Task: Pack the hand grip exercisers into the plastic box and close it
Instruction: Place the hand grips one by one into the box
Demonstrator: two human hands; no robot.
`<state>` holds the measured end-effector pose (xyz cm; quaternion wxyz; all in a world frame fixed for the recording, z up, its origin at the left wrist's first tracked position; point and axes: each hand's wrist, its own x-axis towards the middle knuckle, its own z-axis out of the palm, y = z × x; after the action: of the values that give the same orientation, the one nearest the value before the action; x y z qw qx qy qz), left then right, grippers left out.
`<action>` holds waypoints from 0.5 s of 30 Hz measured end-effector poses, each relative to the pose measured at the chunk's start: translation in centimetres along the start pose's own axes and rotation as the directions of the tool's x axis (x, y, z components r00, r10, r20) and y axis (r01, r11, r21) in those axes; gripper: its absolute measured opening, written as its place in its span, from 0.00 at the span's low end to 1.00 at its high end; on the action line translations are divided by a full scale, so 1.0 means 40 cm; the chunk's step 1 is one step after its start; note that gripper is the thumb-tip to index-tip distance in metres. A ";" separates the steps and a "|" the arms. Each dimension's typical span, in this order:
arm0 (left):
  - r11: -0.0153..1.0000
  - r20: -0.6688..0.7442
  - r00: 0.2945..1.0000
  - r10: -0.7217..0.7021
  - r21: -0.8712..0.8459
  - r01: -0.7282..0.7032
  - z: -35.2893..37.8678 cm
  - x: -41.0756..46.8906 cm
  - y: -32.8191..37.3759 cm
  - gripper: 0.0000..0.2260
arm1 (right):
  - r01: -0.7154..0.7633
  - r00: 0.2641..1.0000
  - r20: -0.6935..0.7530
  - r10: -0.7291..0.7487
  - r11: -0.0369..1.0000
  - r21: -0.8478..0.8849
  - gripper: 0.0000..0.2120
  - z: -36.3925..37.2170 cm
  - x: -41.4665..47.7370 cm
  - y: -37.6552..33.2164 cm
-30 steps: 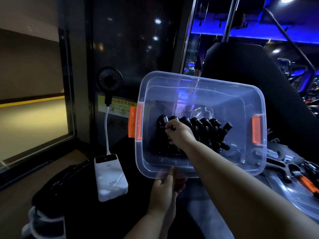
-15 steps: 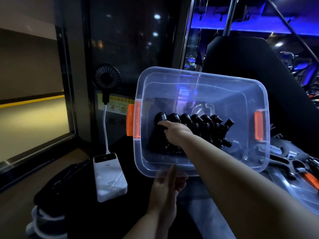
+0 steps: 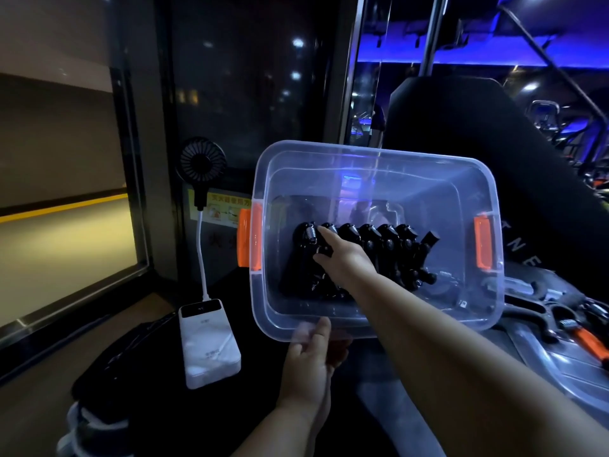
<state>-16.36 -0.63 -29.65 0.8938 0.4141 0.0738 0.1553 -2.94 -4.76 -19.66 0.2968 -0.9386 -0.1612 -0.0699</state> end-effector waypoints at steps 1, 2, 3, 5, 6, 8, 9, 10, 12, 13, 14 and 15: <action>1.000 0.001 1.000 0.007 0.010 -0.007 0.002 -0.003 0.002 0.11 | 0.001 1.000 -0.004 -0.001 1.000 0.007 0.27 0.000 -0.001 0.001; 1.000 0.002 1.000 0.014 0.018 -0.014 0.004 -0.005 0.005 0.12 | -0.006 1.000 -0.011 0.006 1.000 0.019 0.27 0.000 0.002 0.002; 1.000 0.005 1.000 0.016 0.023 -0.016 0.005 -0.006 0.006 0.14 | -0.023 1.000 -0.013 0.023 0.999 0.029 0.26 0.001 0.004 0.003; 1.000 0.015 1.000 0.011 0.017 -0.011 0.004 -0.005 0.007 0.14 | -0.055 0.998 -0.012 0.056 0.998 0.033 0.24 0.005 0.016 0.001; 1.000 0.021 1.000 0.006 0.006 -0.006 0.004 -0.005 0.006 0.13 | -0.070 0.997 -0.010 0.071 0.997 0.025 0.23 0.007 0.021 -0.002; 1.000 0.021 1.000 -0.004 -0.005 0.004 0.001 -0.003 0.003 0.13 | -0.088 0.996 -0.010 0.089 0.996 0.023 0.21 0.017 0.034 -0.006; 1.000 0.017 1.000 -0.007 -0.006 0.007 0.000 -0.002 0.002 0.15 | -0.088 0.996 -0.004 0.088 0.996 0.015 0.20 0.022 0.041 -0.006; 1.000 0.016 1.000 -0.004 -0.009 0.004 -0.001 -0.001 0.002 0.17 | -0.083 0.997 0.003 0.083 0.997 0.004 0.18 0.025 0.047 -0.007; 1.000 0.026 1.000 0.005 -0.012 -0.005 -0.002 0.001 0.000 0.19 | -0.069 0.997 0.018 0.069 0.997 -0.020 0.16 0.027 0.057 -0.007; 1.000 0.031 1.000 0.007 -0.015 -0.006 -0.003 0.002 -0.001 0.20 | -0.058 0.998 0.025 0.059 0.998 -0.038 0.15 0.024 0.060 -0.008; 1.000 0.035 0.999 0.009 -0.020 -0.008 -0.004 0.003 -0.001 0.19 | -0.048 0.999 0.024 0.049 0.997 -0.058 0.14 0.021 0.065 -0.008; 1.000 0.033 0.999 0.011 -0.021 -0.010 -0.006 0.005 -0.003 0.19 | -0.036 0.999 0.015 0.038 0.996 -0.080 0.13 0.018 0.068 -0.009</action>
<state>-16.22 -0.48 -29.89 0.8984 0.4077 0.0552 0.1538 -0.47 -3.37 -19.43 0.2592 -0.9531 -0.1434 -0.0628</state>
